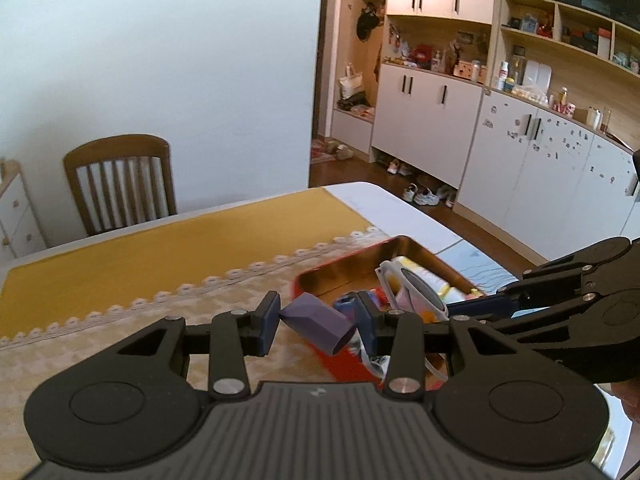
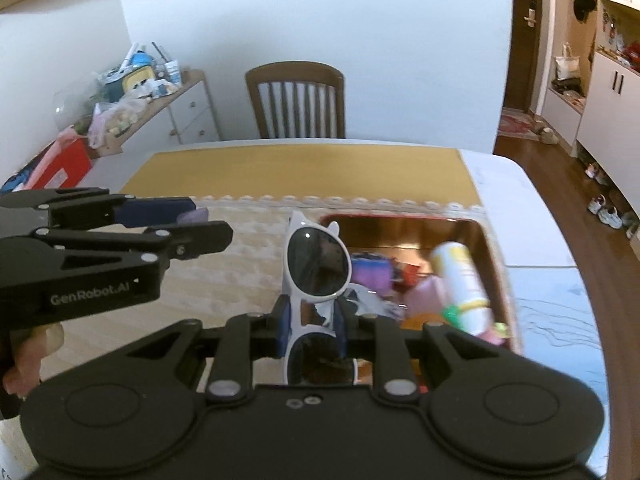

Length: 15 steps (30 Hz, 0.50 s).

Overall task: Organize rigid objects
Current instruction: 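Carry the purple cylinder and white sunglasses with both grippers over the tin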

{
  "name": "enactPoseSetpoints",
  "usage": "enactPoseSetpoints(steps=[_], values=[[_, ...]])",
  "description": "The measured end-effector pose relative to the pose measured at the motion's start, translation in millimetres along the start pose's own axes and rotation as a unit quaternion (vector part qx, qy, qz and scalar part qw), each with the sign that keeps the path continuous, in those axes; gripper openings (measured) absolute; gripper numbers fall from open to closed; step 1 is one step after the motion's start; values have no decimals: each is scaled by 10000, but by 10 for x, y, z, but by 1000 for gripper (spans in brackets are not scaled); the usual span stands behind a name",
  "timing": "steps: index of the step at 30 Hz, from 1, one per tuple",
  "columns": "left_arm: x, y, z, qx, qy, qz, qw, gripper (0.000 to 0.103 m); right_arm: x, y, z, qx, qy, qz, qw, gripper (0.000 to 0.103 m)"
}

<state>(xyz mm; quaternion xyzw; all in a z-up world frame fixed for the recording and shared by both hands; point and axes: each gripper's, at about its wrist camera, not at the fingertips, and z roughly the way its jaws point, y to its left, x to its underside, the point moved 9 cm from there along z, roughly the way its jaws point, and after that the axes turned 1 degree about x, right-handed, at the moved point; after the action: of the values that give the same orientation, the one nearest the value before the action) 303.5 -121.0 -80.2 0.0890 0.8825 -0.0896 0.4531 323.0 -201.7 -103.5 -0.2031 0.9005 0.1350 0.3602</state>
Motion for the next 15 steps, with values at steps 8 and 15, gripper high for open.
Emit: enactPoseSetpoints(steps=[8,15], values=[[-105,-363,415,106,238,-53,9996,40,101,-451,-3,41,68,52,10000,21],[-145,-572,800,46,467,27,9989,40,185,-769,38,12,175,102,9998,21]])
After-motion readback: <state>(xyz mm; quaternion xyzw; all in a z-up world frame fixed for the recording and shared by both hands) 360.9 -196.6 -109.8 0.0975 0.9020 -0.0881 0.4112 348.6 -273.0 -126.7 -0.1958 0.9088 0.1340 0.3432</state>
